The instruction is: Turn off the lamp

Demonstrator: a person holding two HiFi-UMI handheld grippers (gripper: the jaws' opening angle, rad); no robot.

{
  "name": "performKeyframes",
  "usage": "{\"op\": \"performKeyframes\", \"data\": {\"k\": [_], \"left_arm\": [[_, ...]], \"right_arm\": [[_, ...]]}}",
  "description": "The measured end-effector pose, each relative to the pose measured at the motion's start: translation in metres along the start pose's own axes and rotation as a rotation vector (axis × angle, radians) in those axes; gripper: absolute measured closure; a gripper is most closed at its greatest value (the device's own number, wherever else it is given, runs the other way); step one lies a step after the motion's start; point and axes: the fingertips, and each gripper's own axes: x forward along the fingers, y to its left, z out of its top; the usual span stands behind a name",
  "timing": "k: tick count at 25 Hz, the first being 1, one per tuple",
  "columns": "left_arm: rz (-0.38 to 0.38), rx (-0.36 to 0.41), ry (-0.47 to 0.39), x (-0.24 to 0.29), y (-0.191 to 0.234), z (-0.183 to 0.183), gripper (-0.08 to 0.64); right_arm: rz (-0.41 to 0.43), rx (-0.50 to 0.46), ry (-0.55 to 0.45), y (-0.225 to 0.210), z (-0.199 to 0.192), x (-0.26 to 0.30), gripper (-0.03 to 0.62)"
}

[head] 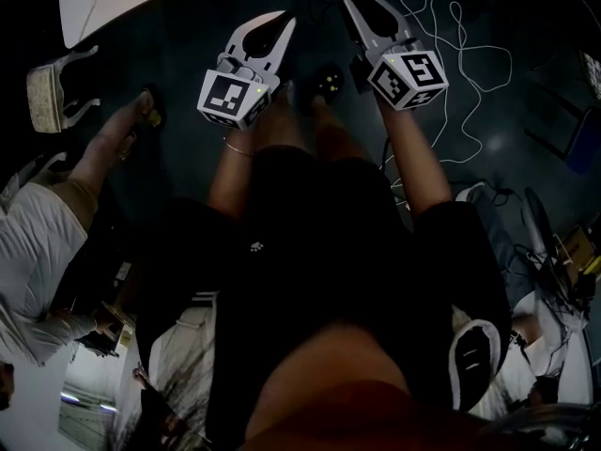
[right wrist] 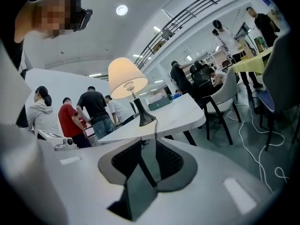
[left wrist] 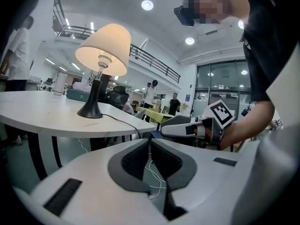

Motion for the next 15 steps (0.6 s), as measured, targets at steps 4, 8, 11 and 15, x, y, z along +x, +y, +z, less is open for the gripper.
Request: {"op": "performKeyframes", "data": {"k": [4, 8, 11, 15], "left_arm": [[0.023, 0.015, 0.004, 0.006, 0.009, -0.008, 0.551], [0.016, 0.050, 0.010, 0.013, 0.012, -0.020, 0.551], [0.009, 0.057, 0.004, 0.018, 0.013, -0.021, 0.551], [0.005, 0.057, 0.010, 0.024, 0.015, -0.027, 0.551]], "right_arm": [[0.004, -0.009, 0.010, -0.006, -0.005, 0.017, 0.523], [0.010, -0.024, 0.021, -0.011, -0.011, 0.030, 0.518], [-0.003, -0.030, 0.022, -0.018, -0.014, 0.040, 0.518], [-0.009, -0.027, 0.019, -0.024, -0.016, 0.049, 0.517]]}}
